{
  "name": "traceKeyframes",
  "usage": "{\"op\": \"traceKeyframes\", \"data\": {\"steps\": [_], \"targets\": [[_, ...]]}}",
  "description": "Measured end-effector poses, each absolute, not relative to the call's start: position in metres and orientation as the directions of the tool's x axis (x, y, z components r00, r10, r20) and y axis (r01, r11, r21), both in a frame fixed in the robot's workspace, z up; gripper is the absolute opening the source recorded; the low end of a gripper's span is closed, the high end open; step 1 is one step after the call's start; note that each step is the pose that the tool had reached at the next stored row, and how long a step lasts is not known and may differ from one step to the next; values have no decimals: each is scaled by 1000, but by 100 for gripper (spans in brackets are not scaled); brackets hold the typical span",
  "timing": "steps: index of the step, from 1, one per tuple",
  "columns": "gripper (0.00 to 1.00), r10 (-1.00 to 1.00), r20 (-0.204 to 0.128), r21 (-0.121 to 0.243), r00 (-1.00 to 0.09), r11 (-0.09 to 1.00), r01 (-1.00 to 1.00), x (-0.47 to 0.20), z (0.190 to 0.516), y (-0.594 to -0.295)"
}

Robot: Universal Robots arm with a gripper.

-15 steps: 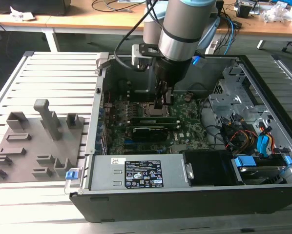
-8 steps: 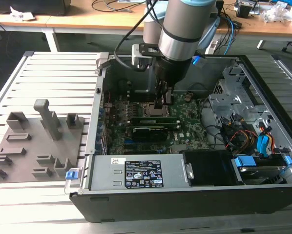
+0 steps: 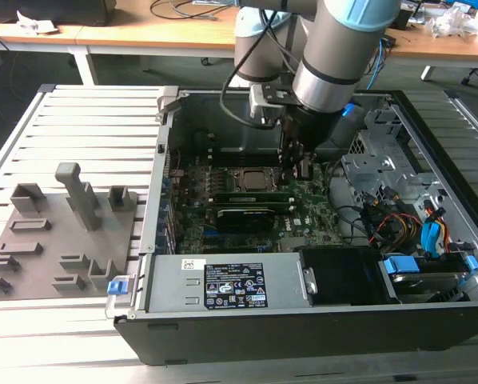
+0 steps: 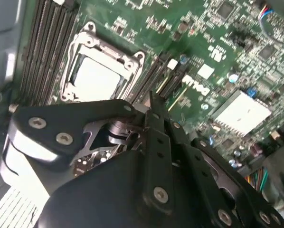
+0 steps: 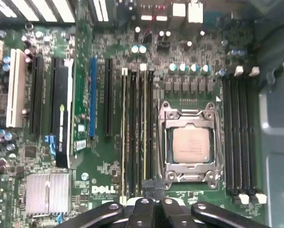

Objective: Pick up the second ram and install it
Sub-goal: 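Press down the second ram until it locks into place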

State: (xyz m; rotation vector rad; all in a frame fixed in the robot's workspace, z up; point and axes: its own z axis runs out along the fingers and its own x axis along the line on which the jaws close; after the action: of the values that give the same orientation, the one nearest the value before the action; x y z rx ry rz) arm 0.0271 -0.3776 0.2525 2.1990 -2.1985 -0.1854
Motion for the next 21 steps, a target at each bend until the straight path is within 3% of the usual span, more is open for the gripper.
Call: {"op": "traceKeyframes", "data": {"steps": [3,8,21], "targets": [[11,-998,-64,103,-2,-4,-995,28,228,-378],[11,-998,-66,98,-2,-4,-995,24,238,-378],[11,-998,-66,92,-2,-4,-996,-70,230,-379]]}}
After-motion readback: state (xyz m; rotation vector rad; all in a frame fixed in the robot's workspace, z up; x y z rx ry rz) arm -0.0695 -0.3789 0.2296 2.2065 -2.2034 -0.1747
